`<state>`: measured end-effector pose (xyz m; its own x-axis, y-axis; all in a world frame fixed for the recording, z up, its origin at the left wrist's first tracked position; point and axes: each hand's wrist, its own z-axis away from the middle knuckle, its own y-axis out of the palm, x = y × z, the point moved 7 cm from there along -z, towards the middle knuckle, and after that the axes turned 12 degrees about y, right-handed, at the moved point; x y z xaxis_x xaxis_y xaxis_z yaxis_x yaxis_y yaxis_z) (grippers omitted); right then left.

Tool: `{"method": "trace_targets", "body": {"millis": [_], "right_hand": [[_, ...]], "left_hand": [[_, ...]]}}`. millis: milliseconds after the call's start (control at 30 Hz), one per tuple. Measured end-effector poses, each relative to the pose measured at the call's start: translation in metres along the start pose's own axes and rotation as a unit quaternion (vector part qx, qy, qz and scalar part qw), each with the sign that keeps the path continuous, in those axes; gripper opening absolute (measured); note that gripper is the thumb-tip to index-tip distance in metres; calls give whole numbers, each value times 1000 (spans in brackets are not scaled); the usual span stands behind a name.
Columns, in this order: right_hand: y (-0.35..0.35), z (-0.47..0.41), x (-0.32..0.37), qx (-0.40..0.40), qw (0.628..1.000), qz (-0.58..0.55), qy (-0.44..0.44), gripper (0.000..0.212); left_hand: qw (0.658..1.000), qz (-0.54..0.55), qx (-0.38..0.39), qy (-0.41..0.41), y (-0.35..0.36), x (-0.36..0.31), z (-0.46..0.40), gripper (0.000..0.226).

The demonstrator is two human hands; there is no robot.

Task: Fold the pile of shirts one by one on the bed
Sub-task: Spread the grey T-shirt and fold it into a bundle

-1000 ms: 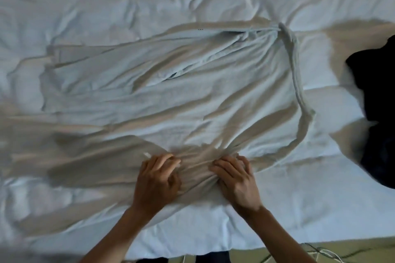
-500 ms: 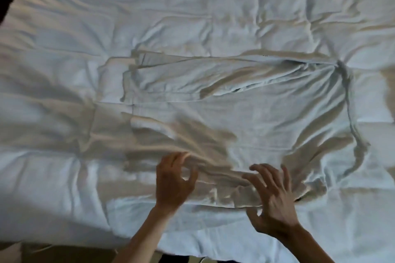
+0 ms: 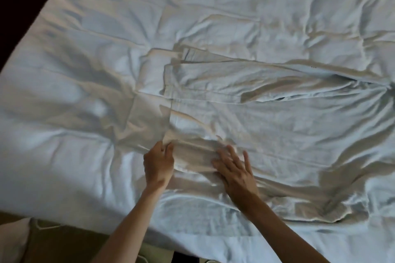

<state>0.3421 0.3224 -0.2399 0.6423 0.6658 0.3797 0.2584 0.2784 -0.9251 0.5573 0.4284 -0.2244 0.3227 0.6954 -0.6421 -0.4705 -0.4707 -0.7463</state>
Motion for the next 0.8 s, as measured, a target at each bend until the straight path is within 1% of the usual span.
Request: {"method": "trace_targets", "body": {"millis": [67, 100, 133, 167, 233, 267, 300, 333, 367, 400, 433, 467, 500, 567, 600, 633, 700, 800], "right_hand": [[-17, -7, 10, -45, 997, -70, -6, 28], [-23, -7, 18, -55, 993, -100, -17, 27], [-23, -5, 24, -45, 992, -116, -31, 28], [-17, -2, 29, -17, 992, -115, -44, 30], [4, 7, 29, 61, 992, -77, -78, 32], [11, 11, 28, 86, 990, -55, -98, 33], [13, 9, 24, 93, 988, -48, -116, 36], [8, 1, 20, 87, 987, -62, -119, 39], [-3, -11, 14, 61, 988, -91, -108, 41], [-17, -26, 5, 22, 988, -120, -92, 40], [-29, -42, -6, -20, 988, -133, -74, 39], [-38, -60, -21, -59, 989, -122, -56, 42], [-45, -80, -37, -79, 992, -91, -34, 49], [-51, -125, -77, -64, 997, -10, 45, 67], [-54, -146, -99, -46, 994, 32, 90, 72], [-58, -164, -115, -27, 990, 67, 124, 71], [-66, -192, -141, 2, 983, 110, 148, 59], [-87, -231, -159, 47, 981, 121, 147, 23]], "left_hand": [[998, -6, -48, 28, -23, -3, 5, 34], [997, -9, -59, 40, -32, 1, 9, 35], [997, -16, -57, 39, -37, 6, 14, 34], [998, -25, -43, 28, -36, 18, 21, 33], [998, -52, 20, -16, -25, 41, 34, 36], [996, -67, 50, -34, -19, 49, 39, 38], [995, -78, 55, -34, -17, 50, 39, 35], [994, -97, 41, -20, -17, 44, 35, 27], [991, -131, 18, 14, -16, 33, 29, 21], [984, -171, -7, 46, -12, 16, 21, 31], [975, -203, -29, 87, -4, -4, 11, 46], [966, -215, -53, 135, 5, -32, 2, 55], [957, -204, -57, 200, 25, -54, -7, 55], [933, -153, -35, 324, 66, -101, -21, 43], [919, -136, -8, 371, 90, -119, -27, 39], [902, -130, 17, 411, 110, -132, -31, 37], [878, -135, 67, 454, 144, -144, -41, 34], [860, -147, 94, 480, 170, -149, -54, 36]]}}
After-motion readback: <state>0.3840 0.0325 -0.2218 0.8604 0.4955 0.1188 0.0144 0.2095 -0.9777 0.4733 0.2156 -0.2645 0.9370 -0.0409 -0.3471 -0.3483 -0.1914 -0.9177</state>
